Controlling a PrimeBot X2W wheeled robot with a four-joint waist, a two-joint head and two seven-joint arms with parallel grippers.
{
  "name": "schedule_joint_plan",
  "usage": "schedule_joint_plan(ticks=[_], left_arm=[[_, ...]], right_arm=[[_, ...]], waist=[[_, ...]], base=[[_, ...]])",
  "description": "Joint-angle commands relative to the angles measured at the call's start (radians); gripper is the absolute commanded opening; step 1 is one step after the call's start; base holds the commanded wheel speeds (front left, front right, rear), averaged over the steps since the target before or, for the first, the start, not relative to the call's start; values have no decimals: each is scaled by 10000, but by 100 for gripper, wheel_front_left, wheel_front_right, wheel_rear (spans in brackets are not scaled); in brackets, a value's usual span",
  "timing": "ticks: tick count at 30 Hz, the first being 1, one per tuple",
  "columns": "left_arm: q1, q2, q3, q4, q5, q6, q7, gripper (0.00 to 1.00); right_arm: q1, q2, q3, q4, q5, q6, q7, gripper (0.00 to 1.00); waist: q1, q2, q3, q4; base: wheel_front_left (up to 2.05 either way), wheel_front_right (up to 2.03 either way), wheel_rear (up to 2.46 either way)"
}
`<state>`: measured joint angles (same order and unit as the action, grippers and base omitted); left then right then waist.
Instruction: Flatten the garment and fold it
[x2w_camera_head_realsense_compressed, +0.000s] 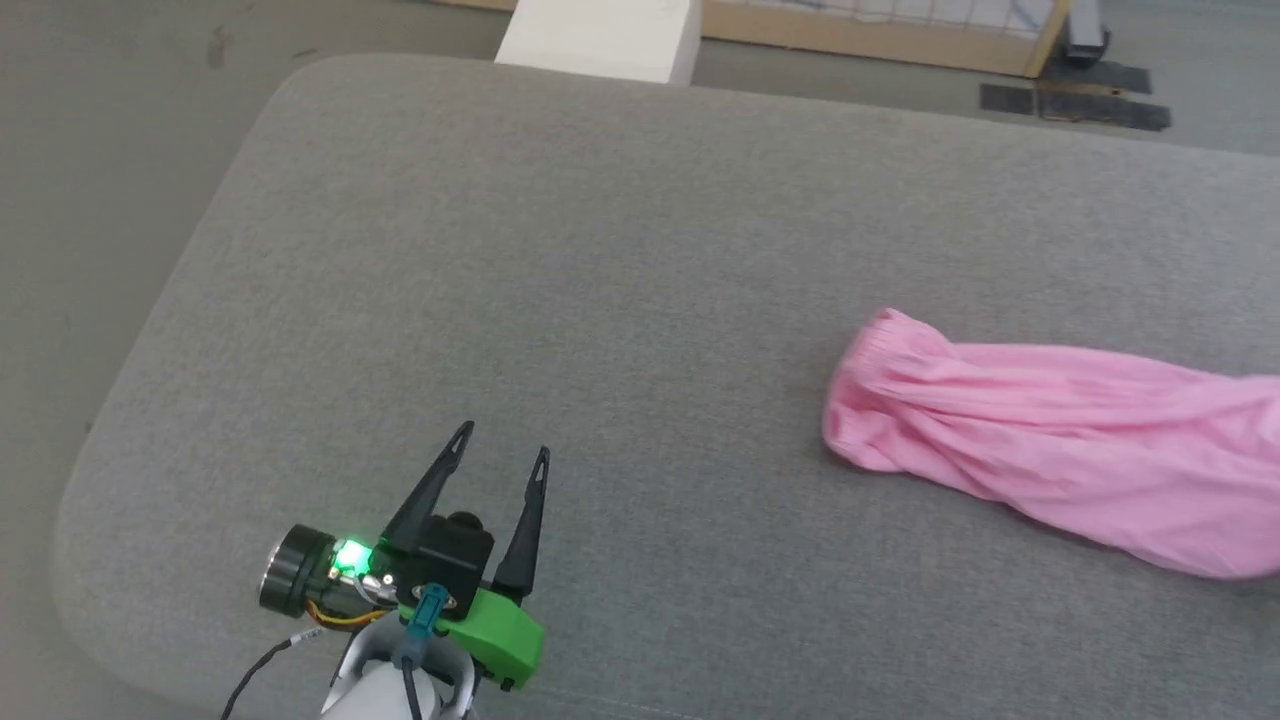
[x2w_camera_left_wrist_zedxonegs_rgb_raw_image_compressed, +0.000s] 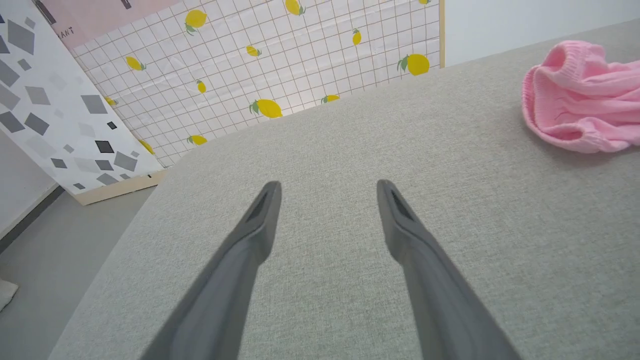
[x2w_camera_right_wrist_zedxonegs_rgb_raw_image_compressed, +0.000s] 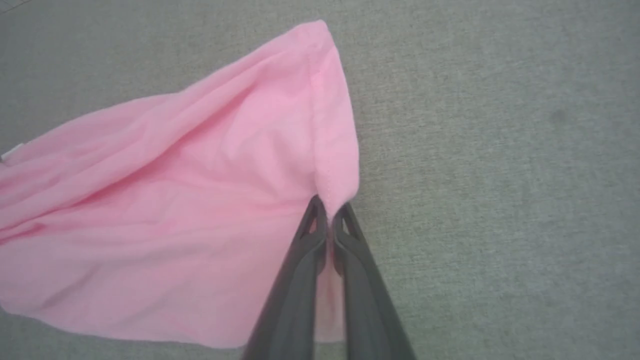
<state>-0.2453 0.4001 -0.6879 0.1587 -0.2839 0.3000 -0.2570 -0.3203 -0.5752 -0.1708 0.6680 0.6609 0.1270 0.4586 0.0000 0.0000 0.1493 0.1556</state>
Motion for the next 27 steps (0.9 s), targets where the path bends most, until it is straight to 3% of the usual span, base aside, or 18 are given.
schedule_joint_plan(ticks=[1, 8, 21, 27], left_arm=[[149, -41, 29, 30, -67, -30, -47, 100], [147, -124, -60, 198, -169, -126, -42, 100], [361, -184, -144, 458, -450, -103, 89, 100], [373, -182, -168, 507, -475, -30, 110, 100]], right_arm=[[192, 30, -230, 94, -307, 37, -150, 0], [59, 739, -930, -77, -695, 37, -538, 0], [94, 1622, -297, -3517, 248, 37, 330, 0], [174, 2458, -63, -4789, 467, 37, 1001, 0]], waist=[[0, 0, -112, -195], [0, 0, -74, -220], [0, 0, -590, 92], [0, 0, -607, 524]], base=[[0, 0, 0], [0, 0, 0], [0, 0, 0], [0, 0, 0]])
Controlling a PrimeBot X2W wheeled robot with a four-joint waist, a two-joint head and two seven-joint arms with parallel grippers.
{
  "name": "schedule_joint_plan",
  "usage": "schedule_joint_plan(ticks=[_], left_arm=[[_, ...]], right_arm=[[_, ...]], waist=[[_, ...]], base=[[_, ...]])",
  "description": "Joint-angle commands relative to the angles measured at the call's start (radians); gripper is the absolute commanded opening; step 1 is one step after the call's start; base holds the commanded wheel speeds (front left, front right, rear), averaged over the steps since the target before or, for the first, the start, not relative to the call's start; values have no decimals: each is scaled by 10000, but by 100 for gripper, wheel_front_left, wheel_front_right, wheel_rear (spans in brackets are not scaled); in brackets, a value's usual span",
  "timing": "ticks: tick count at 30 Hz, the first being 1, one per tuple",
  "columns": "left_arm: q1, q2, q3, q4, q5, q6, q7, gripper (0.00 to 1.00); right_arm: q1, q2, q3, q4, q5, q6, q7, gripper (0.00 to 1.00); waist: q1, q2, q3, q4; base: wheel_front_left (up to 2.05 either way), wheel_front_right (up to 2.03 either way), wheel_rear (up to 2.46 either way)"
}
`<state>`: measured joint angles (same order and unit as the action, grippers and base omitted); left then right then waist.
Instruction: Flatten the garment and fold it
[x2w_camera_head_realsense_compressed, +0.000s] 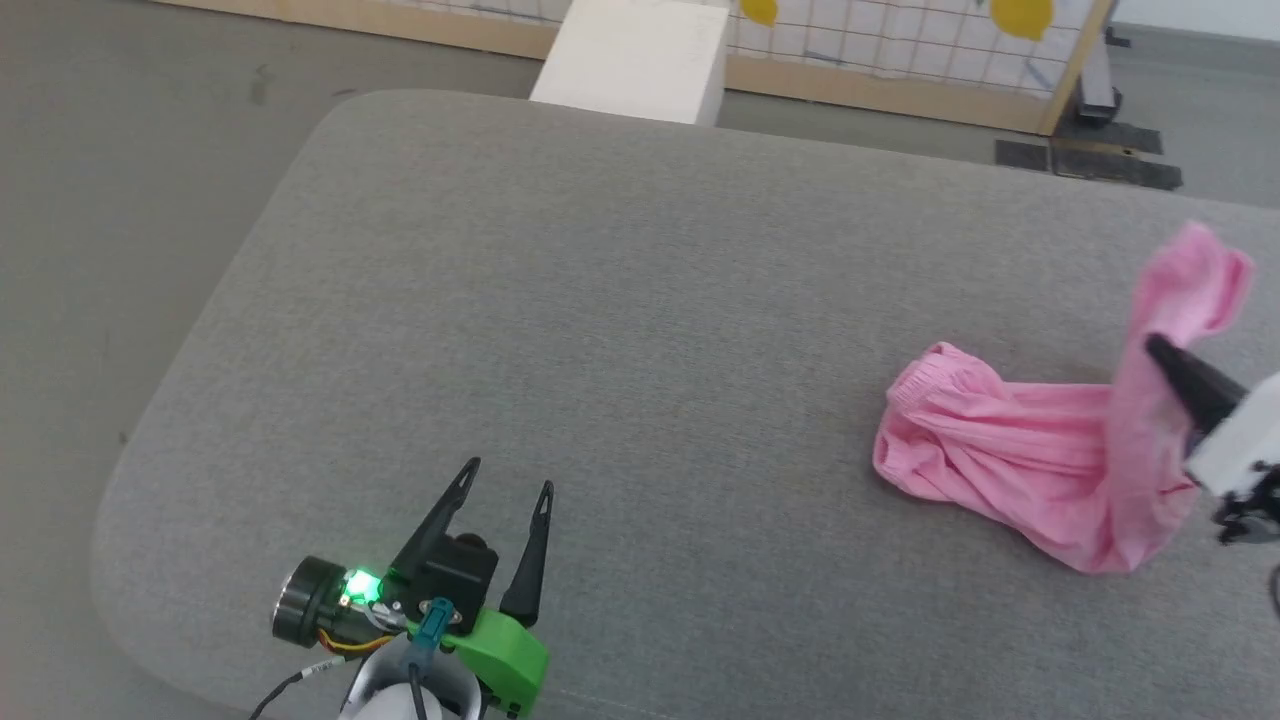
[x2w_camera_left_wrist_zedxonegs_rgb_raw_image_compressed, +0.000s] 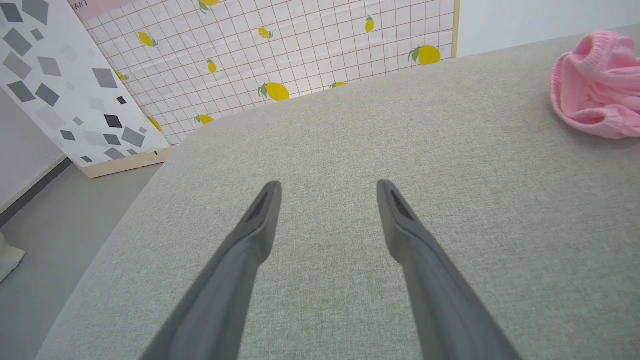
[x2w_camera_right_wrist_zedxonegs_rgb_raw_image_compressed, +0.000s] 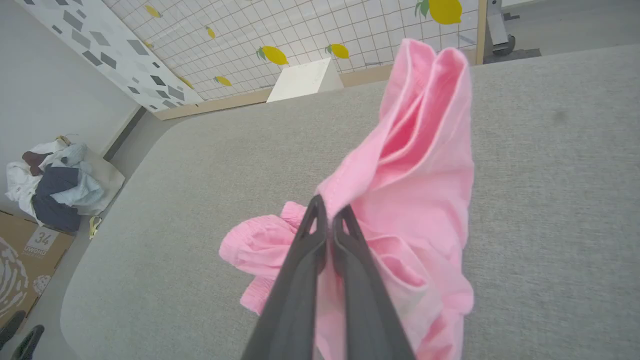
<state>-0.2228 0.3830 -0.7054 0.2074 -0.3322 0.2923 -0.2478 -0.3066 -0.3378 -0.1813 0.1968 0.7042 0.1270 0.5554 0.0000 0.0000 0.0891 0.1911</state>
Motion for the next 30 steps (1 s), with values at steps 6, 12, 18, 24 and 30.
schedule_joint_plan(ticks=[6, 12, 18, 24, 30], left_arm=[[132, 7, -38, 19, 13, 90, 33, 100], [17, -72, -53, 73, 7, 124, 12, 100], [-83, -204, -92, 162, 1, 115, -26, 100], [-224, -339, -106, 255, 16, 102, -65, 100], [-267, -376, -33, 374, -35, 84, -95, 100]], right_arm=[[170, 992, 465, -718, -389, 37, 616, 0], [376, 1480, 938, -668, -1075, 37, 933, 0], [297, 1519, 1788, -104, -1759, 37, 737, 0], [92, 1018, 3239, 574, -2483, 37, 280, 100], [-174, 716, 3934, 850, -2265, 37, -244, 100]], waist=[[0, 0, 179, 593], [0, 0, 438, 967], [0, 0, 715, 1166], [0, 0, 933, 1250], [0, 0, 863, 1018]], base=[[0, 0, 0], [0, 0, 0], [0, 0, 0], [0, 0, 0], [0, 0, 0]])
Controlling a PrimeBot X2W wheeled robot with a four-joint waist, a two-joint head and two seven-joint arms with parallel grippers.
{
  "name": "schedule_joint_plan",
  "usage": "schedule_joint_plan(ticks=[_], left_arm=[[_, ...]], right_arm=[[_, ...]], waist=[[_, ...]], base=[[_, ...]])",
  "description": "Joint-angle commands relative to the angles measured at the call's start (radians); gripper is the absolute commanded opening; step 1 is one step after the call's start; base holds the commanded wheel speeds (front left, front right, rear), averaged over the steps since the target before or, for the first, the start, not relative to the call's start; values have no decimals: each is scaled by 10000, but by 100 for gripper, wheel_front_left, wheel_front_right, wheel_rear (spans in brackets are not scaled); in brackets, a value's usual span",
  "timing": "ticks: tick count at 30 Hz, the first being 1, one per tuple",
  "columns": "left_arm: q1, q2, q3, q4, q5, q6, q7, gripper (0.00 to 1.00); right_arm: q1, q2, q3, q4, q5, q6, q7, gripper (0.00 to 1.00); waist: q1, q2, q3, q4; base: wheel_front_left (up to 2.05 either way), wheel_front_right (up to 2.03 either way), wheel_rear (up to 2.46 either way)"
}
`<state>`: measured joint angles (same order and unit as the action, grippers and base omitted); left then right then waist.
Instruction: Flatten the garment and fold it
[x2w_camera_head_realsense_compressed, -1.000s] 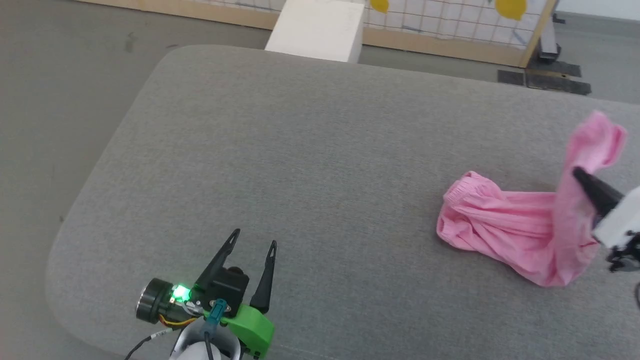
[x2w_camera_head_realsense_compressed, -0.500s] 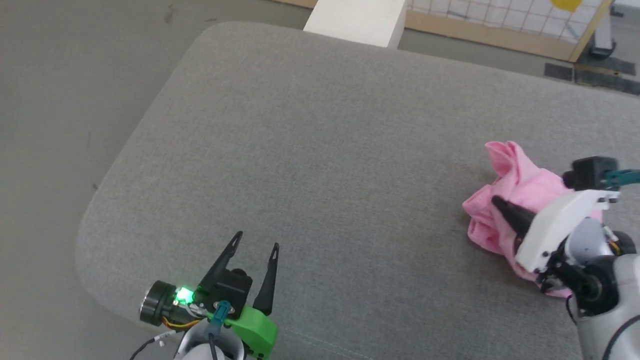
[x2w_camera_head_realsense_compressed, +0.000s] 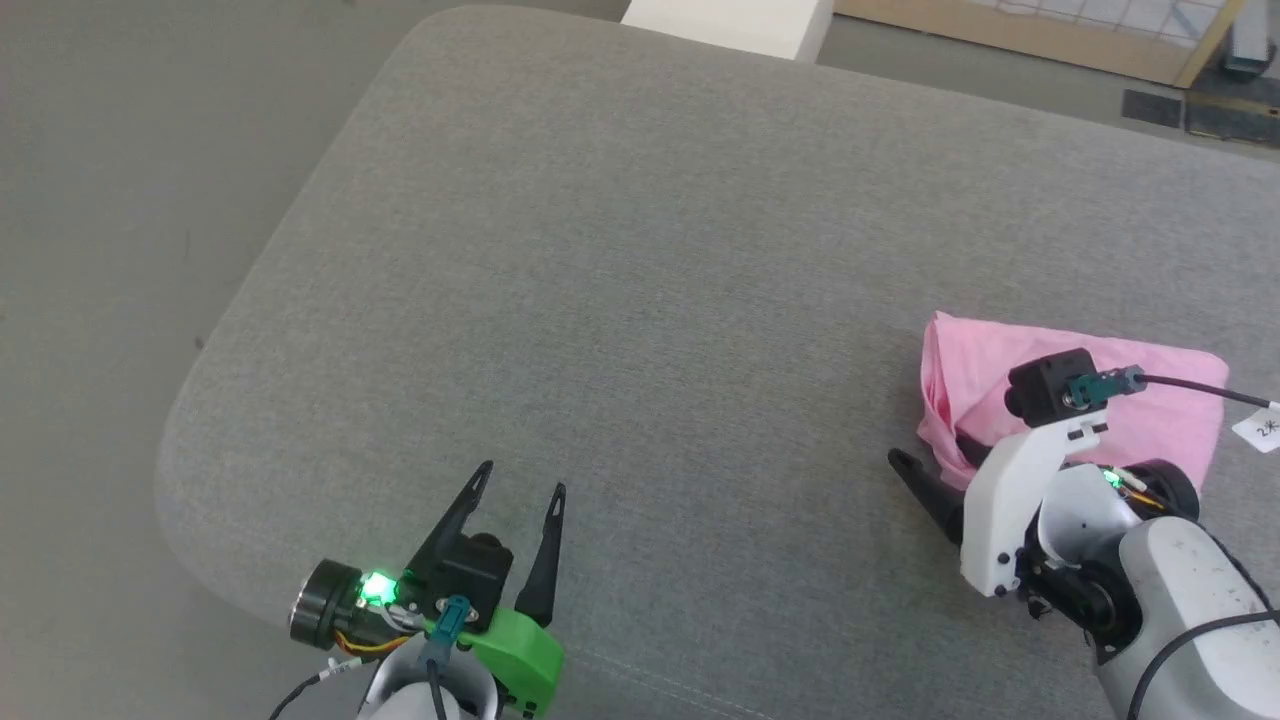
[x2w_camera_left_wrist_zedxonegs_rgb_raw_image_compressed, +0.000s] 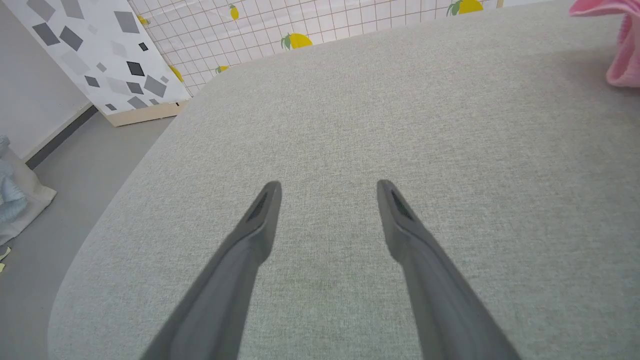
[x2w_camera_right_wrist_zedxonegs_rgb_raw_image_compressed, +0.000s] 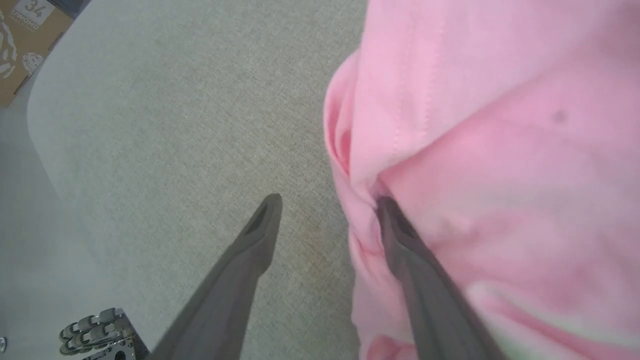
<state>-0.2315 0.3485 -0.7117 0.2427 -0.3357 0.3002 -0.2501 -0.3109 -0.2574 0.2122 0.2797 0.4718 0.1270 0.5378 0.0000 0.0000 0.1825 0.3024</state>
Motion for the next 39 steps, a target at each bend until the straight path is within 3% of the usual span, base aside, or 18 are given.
schedule_joint_plan(ticks=[1, 9, 14, 23, 29, 34, 39], left_arm=[[-176, -27, 44, 44, -13, -6, -77, 100], [-37, 113, 241, -15, -181, -25, -96, 100], [17, 260, 525, -275, -402, -11, -102, 100], [80, 546, 1103, -967, -776, 202, -104, 100], [269, 747, 1332, -1321, -914, 342, -105, 100], [533, 858, 1417, -1481, -979, 399, -108, 100], [795, 889, 1417, -1522, -999, 418, -110, 100]], right_arm=[[-170, -184, 110, 0, 93, 37, -154, 100], [-616, -1289, 754, -800, 203, 37, -1078, 100], [-1090, -2571, 1191, -1437, -322, 37, -2403, 100], [-842, -3647, 442, -1584, -1451, 37, -4913, 100], [535, -3007, -1608, -1544, -2184, 37, -6107, 100], [1999, -1857, -3068, -1983, -2640, 37, -6610, 100], [3031, -676, -3895, -2550, -3028, 37, -6807, 100]], waist=[[0, 0, -122, -169], [0, 0, -700, -972], [0, 0, -1066, -1575], [0, 0, -1274, -2483], [0, 0, -1248, -2835], [0, 0, -1245, -2948], [0, 0, -1210, -2947]], base=[[0, 0, 0], [0, 0, 0], [0, 0, 0], [0, 0, 0], [0, 0, 0], [0, 0, 0], [0, 0, 0]])
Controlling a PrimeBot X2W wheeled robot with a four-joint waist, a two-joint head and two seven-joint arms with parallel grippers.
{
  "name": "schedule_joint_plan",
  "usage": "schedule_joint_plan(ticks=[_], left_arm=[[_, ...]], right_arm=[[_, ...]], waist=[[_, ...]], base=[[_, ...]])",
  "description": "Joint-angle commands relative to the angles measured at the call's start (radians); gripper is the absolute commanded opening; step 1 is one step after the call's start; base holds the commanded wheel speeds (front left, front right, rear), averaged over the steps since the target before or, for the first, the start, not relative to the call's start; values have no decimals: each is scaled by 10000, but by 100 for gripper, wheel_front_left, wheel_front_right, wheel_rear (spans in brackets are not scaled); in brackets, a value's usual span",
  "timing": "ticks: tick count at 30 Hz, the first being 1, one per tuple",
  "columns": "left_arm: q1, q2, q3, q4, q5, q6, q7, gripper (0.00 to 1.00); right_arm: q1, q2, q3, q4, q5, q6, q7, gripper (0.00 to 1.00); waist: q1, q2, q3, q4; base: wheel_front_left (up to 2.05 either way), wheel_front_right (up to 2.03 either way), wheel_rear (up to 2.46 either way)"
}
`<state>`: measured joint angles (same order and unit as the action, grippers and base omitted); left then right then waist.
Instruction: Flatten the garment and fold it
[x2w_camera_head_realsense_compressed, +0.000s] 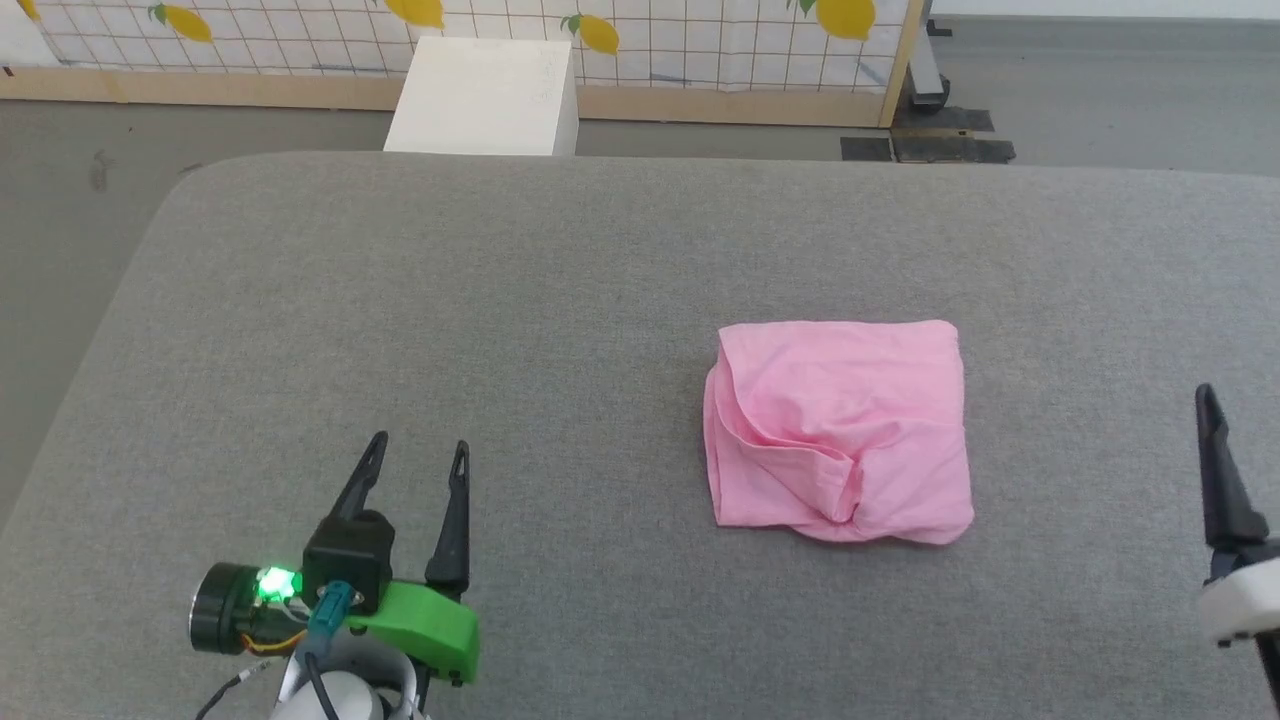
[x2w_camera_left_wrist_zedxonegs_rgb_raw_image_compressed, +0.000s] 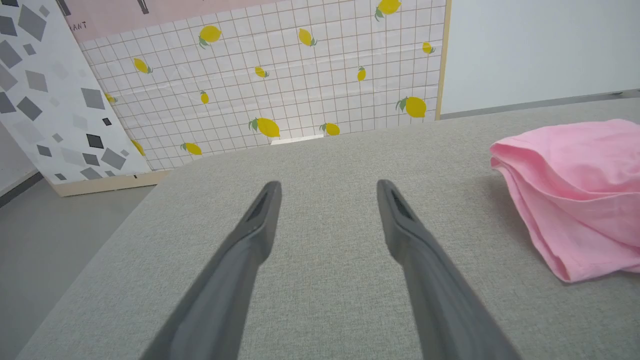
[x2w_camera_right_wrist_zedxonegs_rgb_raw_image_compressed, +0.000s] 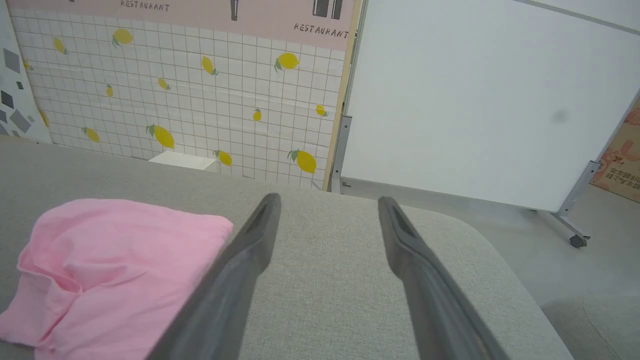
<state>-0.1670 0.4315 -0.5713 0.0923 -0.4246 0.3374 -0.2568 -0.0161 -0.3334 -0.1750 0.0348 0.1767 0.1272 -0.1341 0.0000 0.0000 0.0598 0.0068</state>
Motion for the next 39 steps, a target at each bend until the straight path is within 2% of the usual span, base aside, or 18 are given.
schedule_joint_plan(ticks=[1, 9, 17, 21, 27, 30, 35, 39], left_arm=[[175, 55, 0, -27, -103, 42, -44, 100], [245, -61, 189, -165, -93, 20, -47, 100], [119, -76, 162, -167, 189, -148, -48, 100], [25, -113, 89, -177, 311, -222, -48, 100], [-254, -201, -16, -179, 445, -352, -48, 100], [-419, -246, -65, -131, 515, -425, -49, 100], [-682, -373, -163, -16, 633, -541, -49, 100], [-857, -516, -216, 95, 725, -615, -49, 100]], right_arm=[[205, 238, -82, -203, -143, 35, -108, 100], [729, 928, -127, -826, -499, 35, -180, 100], [864, 984, -3, -1013, -564, 35, -142, 100], [802, 812, 225, -1056, -333, 35, 198, 100], [102, 64, 1165, -1189, 1584, 35, 2424, 100], [-505, -173, 1309, -1058, 2860, 35, 4185, 100], [-1560, 126, 965, -388, 4441, 35, 7079, 100], [-2345, 442, 458, 381, 4360, 35, 8615, 100]], waist=[[0, 0, 43, 16], [0, 0, 202, 108], [0, 0, 390, 256], [0, 0, 665, 407], [0, 0, 1353, 765], [0, 0, 1714, 988], [0, 0, 2153, 1381], [0, 0, 2397, 1680]], base=[[0, 0, 0], [0, 0, 0], [0, 0, 0], [0, 0, 0], [0, 0, 0], [0, 0, 0], [0, 0, 0], [0, 0, 0]])
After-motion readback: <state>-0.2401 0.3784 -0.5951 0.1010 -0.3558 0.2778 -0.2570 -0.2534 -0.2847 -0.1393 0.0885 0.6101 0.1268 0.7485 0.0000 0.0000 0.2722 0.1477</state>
